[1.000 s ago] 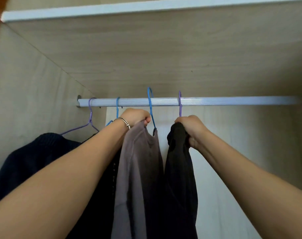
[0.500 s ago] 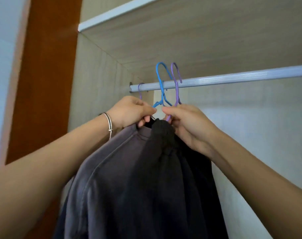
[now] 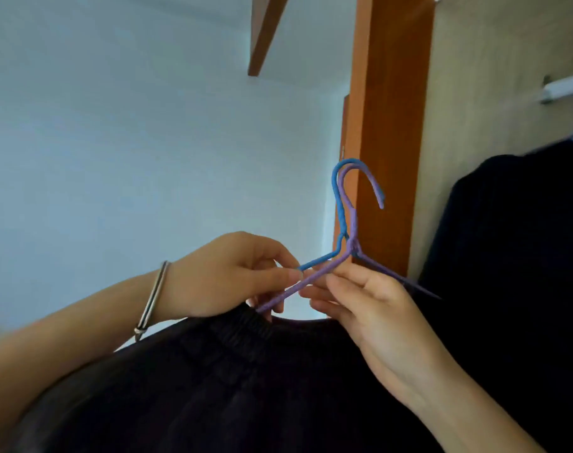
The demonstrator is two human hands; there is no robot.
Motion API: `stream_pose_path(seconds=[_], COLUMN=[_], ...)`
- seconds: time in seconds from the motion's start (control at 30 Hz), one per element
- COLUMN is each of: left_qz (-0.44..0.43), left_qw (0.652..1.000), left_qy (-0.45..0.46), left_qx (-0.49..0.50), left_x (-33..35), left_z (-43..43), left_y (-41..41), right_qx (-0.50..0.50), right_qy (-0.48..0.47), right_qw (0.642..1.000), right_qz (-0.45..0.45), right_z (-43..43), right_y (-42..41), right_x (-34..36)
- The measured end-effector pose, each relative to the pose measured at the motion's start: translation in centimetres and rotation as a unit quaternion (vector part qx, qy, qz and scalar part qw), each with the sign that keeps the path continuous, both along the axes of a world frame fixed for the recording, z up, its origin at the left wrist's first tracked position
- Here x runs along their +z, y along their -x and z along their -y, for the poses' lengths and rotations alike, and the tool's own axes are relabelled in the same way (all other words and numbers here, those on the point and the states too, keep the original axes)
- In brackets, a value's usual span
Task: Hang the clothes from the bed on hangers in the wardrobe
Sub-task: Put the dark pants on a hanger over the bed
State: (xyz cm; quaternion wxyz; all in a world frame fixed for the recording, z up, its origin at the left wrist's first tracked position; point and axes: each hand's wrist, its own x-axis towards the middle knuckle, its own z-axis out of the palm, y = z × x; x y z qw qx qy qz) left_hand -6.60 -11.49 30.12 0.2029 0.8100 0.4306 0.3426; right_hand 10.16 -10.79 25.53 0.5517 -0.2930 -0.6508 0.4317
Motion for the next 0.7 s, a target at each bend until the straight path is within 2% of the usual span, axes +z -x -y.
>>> stream_pose_path(seconds=[0.17, 0.3, 0.37, 0.53, 0.7], left_qz=[-0.071, -0.067, -0.045, -0.079, -0.223], left_qw=[0.99, 0.971, 0.96, 0.942, 0.89], left_qy=[0.007, -0.023, -0.04, -0.029, -0.048], left_qx=[0.125, 0.228, 0.275, 0.324, 0.395], left_x=[0.0, -1.1, -2.0, -3.5, -5.0], left_z=[1.7, 1.6, 1.3, 0.4, -1.7], left_y=[9.4, 16.6, 19.7, 25.5, 29.9], right_qx=[0.145, 0.215, 0.258, 0.255, 0.258], right_qy=[0.017, 0.028, 0.044, 0.059, 0.05], right_qw=[0.989, 0.976, 0.965, 0.964, 0.962], right_qz=[0.005, -0.021, -0.007, 0.041, 0.074], right_z=[-1.8, -3.4, -4.2, -7.5, -11.4], right_y=[9.3, 17.0, 20.2, 27.0, 32.0], right_x=[-0.4, -0.5, -0.7, -1.4, -2.2])
